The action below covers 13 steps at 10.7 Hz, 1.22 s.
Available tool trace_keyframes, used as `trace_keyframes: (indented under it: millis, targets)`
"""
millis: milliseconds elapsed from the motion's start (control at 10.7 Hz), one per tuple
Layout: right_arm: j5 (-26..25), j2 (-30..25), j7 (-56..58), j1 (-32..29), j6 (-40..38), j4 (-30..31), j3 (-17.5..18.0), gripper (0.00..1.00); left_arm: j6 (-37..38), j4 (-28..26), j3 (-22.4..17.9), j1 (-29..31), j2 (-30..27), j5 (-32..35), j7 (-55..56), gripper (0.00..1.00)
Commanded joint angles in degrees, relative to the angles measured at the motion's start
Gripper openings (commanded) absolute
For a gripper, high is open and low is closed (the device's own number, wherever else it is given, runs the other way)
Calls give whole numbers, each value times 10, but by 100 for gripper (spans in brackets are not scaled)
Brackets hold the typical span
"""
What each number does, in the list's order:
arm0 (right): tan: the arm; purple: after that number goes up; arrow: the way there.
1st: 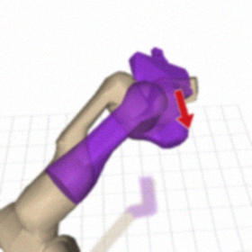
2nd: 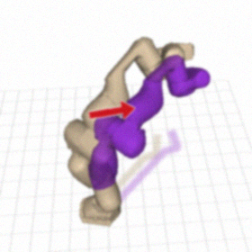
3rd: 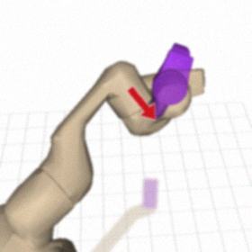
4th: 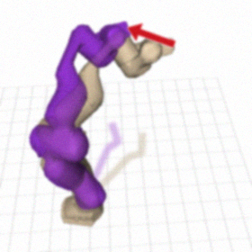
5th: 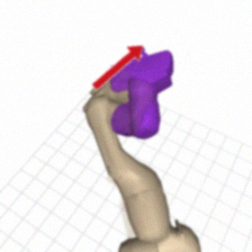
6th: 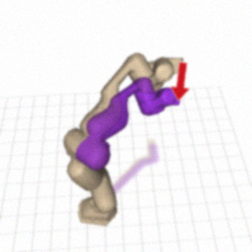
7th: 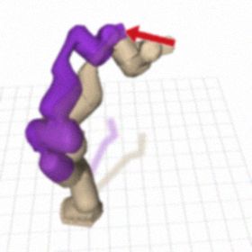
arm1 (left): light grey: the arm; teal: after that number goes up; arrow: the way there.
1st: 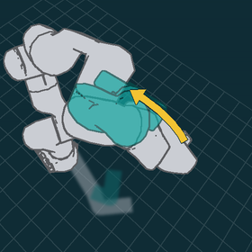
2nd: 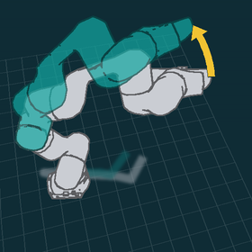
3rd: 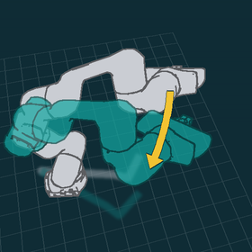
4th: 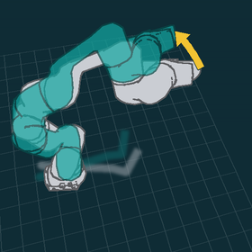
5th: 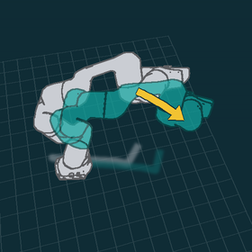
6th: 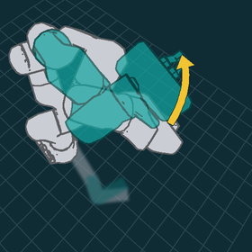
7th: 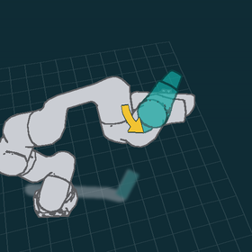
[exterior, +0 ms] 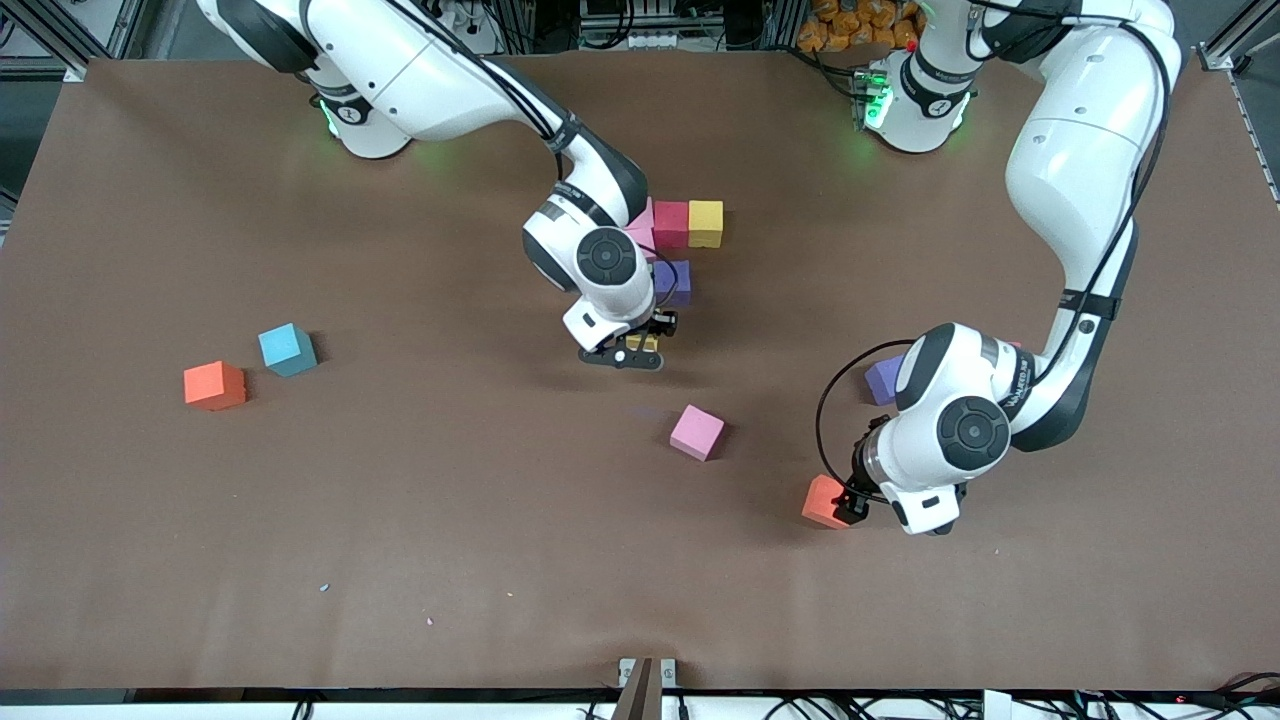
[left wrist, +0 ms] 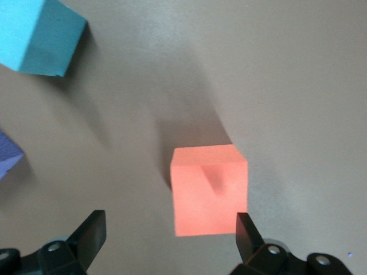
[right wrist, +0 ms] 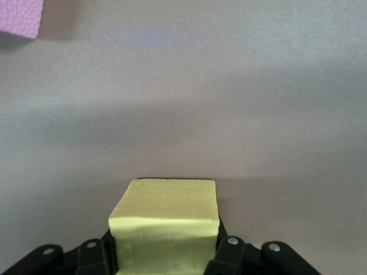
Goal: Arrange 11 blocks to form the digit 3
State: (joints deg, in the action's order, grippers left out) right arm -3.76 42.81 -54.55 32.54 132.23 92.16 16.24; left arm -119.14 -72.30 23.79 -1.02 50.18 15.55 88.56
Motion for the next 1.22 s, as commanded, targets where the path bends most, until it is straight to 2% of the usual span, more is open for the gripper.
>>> trace_keyframes:
  millis: [0, 1124]
  targets:
    - [-11, -24, -13, 0, 12, 33, -1, 0, 1, 59, -8, -17, 36, -7, -13, 100]
    - [-22, -33, -13, 3, 54, 75, -1, 0, -57, 66, -23, -18, 69, -7, -45, 100]
